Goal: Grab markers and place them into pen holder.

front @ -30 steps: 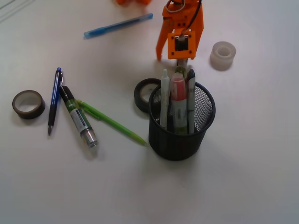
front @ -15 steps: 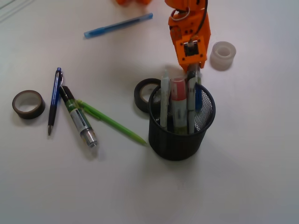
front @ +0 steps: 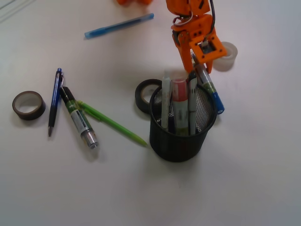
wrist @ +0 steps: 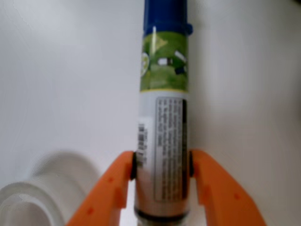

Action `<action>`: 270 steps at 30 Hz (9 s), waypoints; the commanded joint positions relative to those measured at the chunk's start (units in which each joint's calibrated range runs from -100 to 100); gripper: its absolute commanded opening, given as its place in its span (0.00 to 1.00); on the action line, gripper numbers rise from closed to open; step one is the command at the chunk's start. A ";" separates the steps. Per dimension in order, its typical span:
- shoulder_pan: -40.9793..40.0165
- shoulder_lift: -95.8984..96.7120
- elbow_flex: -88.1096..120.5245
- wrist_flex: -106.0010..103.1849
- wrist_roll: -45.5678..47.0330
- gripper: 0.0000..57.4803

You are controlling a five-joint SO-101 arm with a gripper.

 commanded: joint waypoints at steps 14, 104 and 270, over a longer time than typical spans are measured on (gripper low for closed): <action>3.74 -37.66 -1.90 -2.82 14.11 0.01; 36.11 8.58 -52.35 53.09 38.19 0.59; 16.82 26.17 -154.62 97.71 33.31 0.42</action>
